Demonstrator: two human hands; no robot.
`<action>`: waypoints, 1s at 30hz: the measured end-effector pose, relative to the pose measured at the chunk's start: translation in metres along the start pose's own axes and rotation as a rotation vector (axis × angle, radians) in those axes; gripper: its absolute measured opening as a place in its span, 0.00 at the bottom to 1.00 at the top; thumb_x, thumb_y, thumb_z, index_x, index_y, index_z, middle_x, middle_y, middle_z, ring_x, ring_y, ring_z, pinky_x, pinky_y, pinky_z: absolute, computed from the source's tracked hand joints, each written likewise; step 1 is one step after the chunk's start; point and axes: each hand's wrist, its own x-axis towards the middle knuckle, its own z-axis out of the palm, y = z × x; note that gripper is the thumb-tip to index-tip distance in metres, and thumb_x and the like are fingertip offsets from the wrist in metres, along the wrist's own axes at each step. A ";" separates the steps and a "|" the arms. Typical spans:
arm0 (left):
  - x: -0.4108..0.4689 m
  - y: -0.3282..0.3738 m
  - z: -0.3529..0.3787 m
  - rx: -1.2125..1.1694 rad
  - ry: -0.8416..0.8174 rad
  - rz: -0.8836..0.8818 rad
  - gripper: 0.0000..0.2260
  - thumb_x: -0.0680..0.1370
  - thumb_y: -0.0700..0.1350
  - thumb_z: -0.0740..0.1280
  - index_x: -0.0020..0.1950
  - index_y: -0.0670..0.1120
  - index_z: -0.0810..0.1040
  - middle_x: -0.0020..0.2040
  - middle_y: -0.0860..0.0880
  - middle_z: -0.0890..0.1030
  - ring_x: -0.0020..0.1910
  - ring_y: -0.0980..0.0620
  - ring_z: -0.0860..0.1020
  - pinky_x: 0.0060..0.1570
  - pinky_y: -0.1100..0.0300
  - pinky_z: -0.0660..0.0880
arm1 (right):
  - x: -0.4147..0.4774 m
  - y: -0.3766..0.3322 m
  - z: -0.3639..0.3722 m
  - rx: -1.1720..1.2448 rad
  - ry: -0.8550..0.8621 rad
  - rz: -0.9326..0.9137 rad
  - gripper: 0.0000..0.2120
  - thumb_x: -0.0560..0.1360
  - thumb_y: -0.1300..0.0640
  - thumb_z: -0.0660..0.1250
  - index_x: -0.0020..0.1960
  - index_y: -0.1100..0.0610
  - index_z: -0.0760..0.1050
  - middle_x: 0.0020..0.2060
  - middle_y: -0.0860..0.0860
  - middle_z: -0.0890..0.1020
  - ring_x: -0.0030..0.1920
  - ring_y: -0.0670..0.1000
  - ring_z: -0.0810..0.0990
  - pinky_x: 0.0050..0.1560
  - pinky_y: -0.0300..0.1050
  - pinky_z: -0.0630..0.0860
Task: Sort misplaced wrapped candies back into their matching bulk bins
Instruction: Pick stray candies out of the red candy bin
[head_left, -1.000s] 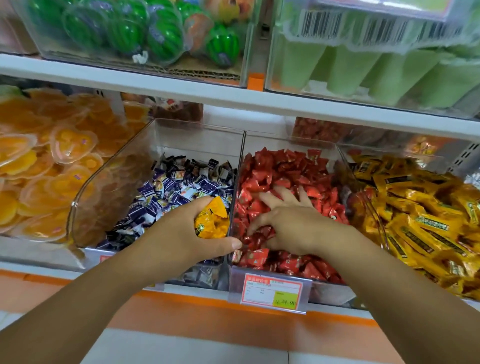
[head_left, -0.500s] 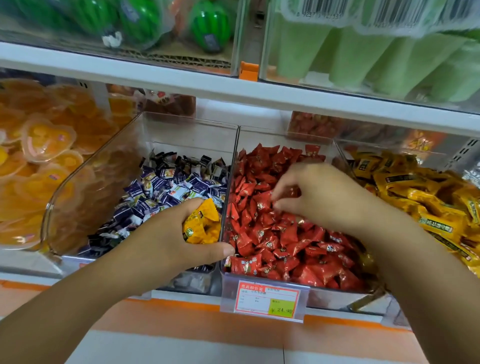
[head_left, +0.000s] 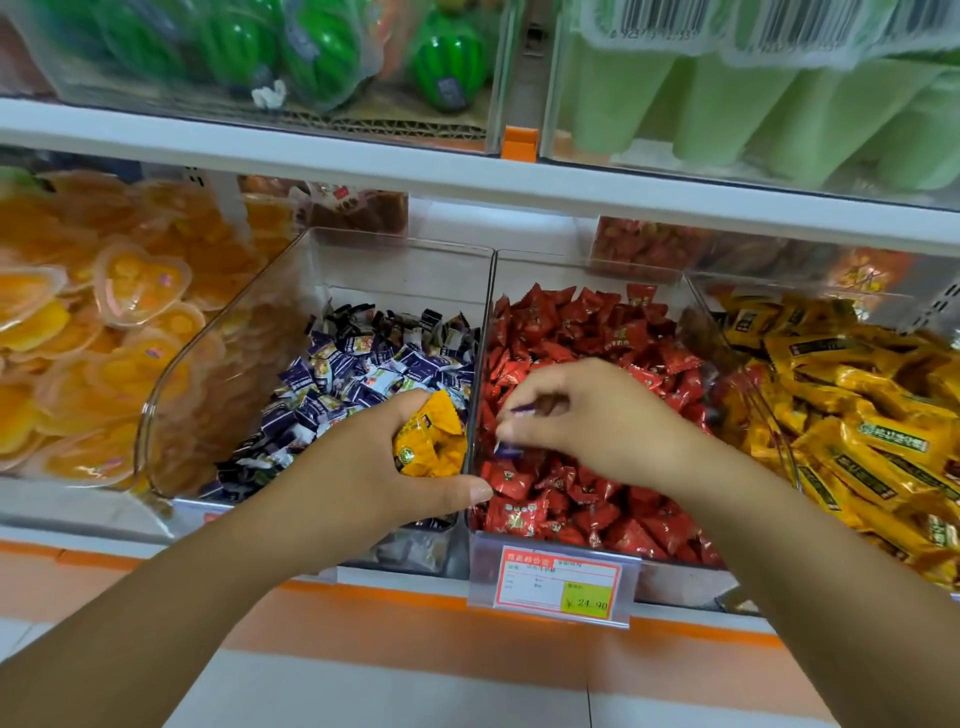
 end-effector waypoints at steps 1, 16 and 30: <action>0.000 -0.001 0.000 0.010 0.007 -0.004 0.34 0.57 0.66 0.73 0.63 0.66 0.70 0.48 0.60 0.83 0.52 0.40 0.81 0.52 0.45 0.79 | -0.002 -0.001 -0.006 0.053 0.087 0.016 0.06 0.72 0.49 0.73 0.43 0.51 0.83 0.37 0.46 0.81 0.34 0.39 0.74 0.35 0.30 0.69; -0.002 0.001 0.002 0.051 0.040 0.012 0.50 0.57 0.66 0.70 0.77 0.59 0.56 0.58 0.67 0.75 0.52 0.54 0.80 0.49 0.62 0.77 | -0.005 -0.009 -0.028 -0.207 -0.381 -0.070 0.12 0.75 0.54 0.70 0.55 0.41 0.80 0.54 0.37 0.80 0.57 0.36 0.75 0.65 0.39 0.68; -0.001 -0.001 0.004 0.027 0.036 0.084 0.22 0.59 0.64 0.70 0.49 0.70 0.68 0.42 0.77 0.77 0.44 0.68 0.78 0.40 0.78 0.72 | 0.008 0.022 0.041 -0.729 -0.248 -0.108 0.20 0.72 0.55 0.67 0.62 0.41 0.72 0.57 0.49 0.67 0.58 0.56 0.65 0.55 0.54 0.67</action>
